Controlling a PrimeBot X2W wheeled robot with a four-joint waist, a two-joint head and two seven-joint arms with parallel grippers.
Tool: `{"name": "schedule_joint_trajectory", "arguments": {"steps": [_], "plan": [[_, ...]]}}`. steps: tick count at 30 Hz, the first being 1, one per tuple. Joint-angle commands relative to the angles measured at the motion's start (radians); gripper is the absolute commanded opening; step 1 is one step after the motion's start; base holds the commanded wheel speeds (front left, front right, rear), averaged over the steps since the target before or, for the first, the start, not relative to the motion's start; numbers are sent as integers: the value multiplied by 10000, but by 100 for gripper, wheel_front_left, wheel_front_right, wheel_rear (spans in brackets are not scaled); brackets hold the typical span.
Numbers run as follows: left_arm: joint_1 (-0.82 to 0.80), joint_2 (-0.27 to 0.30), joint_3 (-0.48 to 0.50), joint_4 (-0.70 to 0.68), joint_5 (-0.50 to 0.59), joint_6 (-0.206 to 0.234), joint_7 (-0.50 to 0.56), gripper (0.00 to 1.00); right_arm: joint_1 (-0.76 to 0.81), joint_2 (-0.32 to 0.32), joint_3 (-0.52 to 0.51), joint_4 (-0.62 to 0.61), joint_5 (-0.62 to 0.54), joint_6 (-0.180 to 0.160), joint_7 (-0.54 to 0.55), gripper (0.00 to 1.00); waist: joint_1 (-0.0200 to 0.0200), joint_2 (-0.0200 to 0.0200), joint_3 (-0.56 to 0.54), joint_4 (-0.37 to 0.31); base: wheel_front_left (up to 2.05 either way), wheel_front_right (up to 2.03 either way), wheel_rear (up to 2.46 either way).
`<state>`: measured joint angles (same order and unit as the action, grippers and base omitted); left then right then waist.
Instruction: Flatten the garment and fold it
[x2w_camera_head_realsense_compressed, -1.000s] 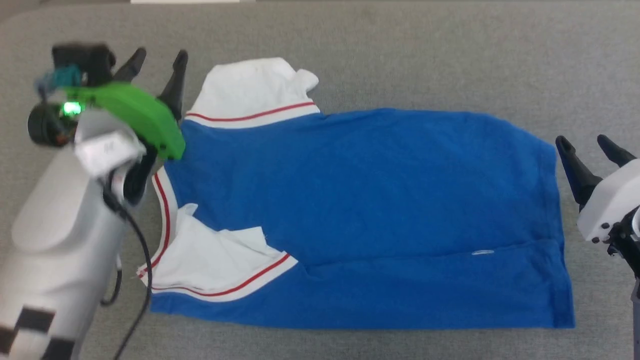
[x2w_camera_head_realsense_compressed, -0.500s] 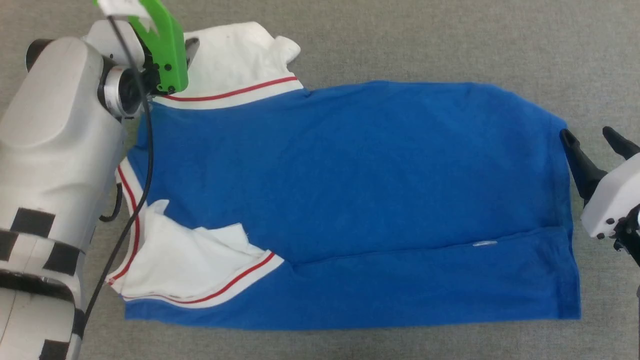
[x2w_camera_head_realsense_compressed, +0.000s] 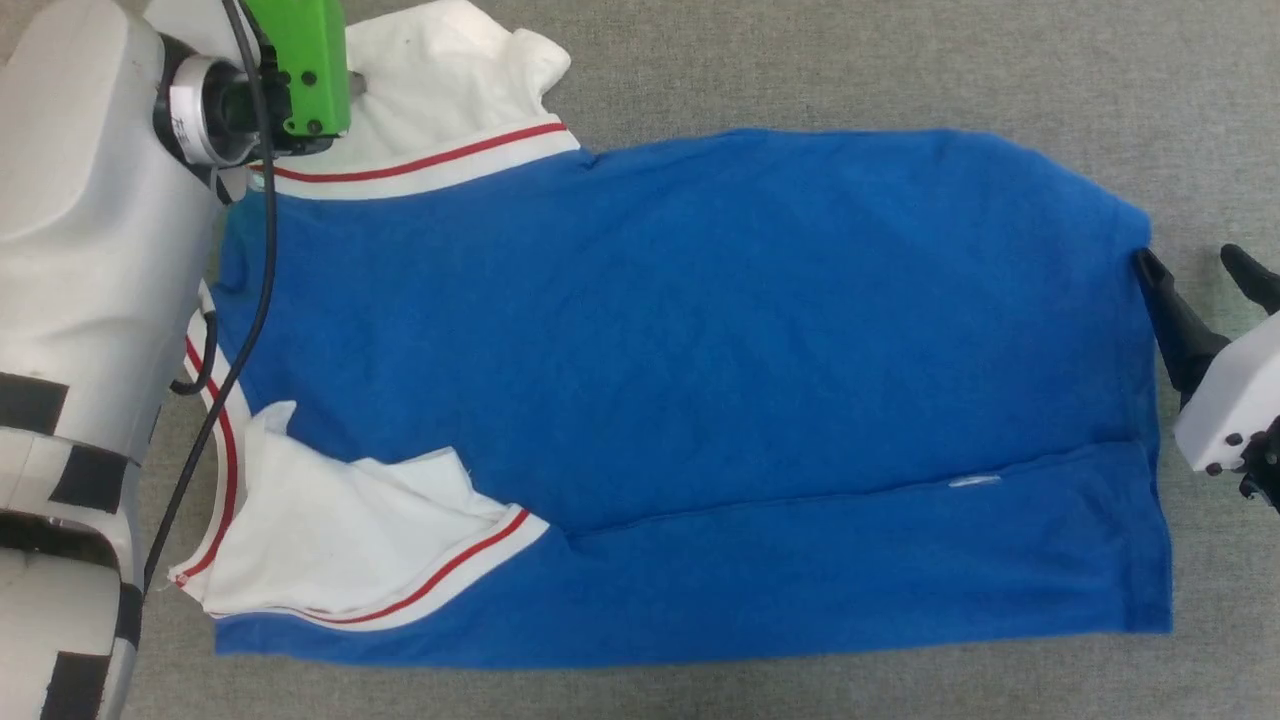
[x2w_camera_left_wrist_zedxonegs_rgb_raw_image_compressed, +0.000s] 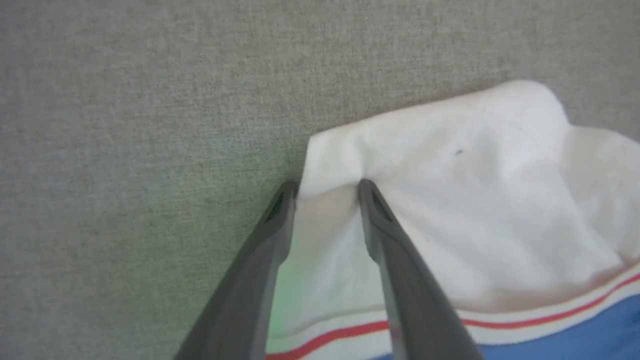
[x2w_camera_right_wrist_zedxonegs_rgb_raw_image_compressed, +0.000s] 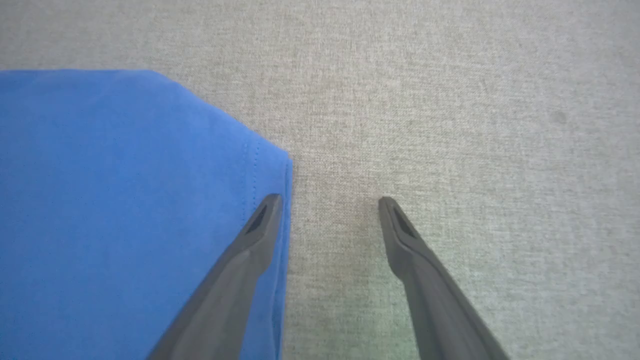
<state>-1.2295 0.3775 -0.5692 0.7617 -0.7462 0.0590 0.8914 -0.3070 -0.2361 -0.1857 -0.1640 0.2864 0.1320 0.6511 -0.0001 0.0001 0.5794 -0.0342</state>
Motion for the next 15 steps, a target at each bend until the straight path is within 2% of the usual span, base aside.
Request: {"name": "schedule_joint_trajectory", "arguments": {"steps": [1, 11, 15], "plan": [[692, -193, -196, 238, -189, 54, 225, 0, -222, -24, -10, -45, -68, -13, 23, 100, 1, -1, 6, 21, 0, 0, 0], [978, -201, 215, -708, -672, -133, -356, 0, -806, -388, 409, -178, -8, -13, 552, 100, 1, -1, -584, 67, 0, 0, 0], [1058, -49, 308, -1099, -758, -89, -352, 0, -1536, -870, 1064, -101, 14, -13, 1900, 100, 1, -1, -770, 15, 0, 0, 0]]}}
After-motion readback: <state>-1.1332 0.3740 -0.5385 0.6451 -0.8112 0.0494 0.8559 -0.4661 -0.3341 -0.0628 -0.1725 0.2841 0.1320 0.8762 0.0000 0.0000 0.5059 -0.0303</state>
